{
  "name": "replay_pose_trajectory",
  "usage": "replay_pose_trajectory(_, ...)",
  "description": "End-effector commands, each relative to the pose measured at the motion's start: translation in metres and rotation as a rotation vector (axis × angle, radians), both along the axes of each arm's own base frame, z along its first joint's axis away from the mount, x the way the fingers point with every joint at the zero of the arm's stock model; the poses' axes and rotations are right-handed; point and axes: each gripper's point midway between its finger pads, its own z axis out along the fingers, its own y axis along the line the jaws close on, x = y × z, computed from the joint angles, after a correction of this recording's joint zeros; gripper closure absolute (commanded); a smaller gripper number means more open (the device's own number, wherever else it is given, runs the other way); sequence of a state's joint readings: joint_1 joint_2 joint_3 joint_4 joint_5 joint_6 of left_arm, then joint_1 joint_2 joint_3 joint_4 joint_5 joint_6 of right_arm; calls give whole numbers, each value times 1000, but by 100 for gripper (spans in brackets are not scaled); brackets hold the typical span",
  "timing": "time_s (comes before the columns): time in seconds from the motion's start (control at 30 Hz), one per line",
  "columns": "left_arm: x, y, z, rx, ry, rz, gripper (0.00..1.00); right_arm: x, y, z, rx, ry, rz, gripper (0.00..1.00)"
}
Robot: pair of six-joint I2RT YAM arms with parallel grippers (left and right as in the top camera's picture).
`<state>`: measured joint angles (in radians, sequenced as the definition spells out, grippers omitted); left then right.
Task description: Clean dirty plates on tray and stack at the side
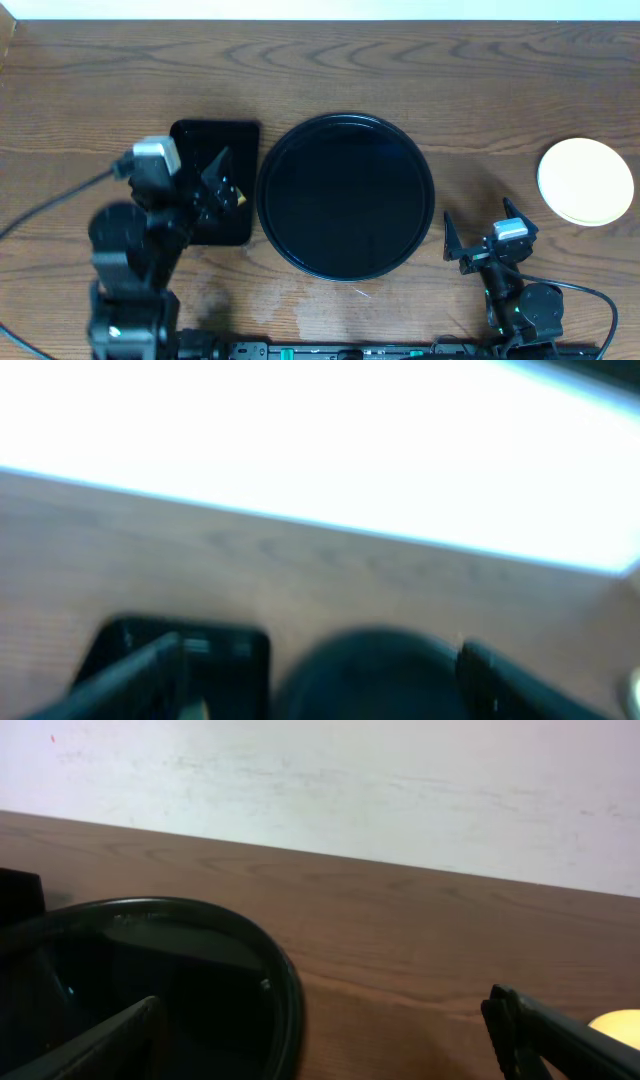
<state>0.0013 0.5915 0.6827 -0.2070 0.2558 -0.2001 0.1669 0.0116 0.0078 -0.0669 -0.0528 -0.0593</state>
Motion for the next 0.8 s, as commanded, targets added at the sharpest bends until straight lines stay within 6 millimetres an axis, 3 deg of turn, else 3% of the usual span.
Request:
replay_pose_trajectory(0.0,-10,13,-14,39,-108,63,14,0,-1,0,-5,-3,-4,1)
replay_pose_trajectory(0.5,-39,34,-58,36,-389,193,14,0,-1,0,-5,-3,-4,1)
replay_pose_trajectory(0.67,-32,32,-95,33,-302,183,14,0,-1,0,-5,-3,-4,1)
replay_pose_trajectory(0.77,-31,31,-108,38,-253,178,14,0,-1,0,-5,-3,-4,1)
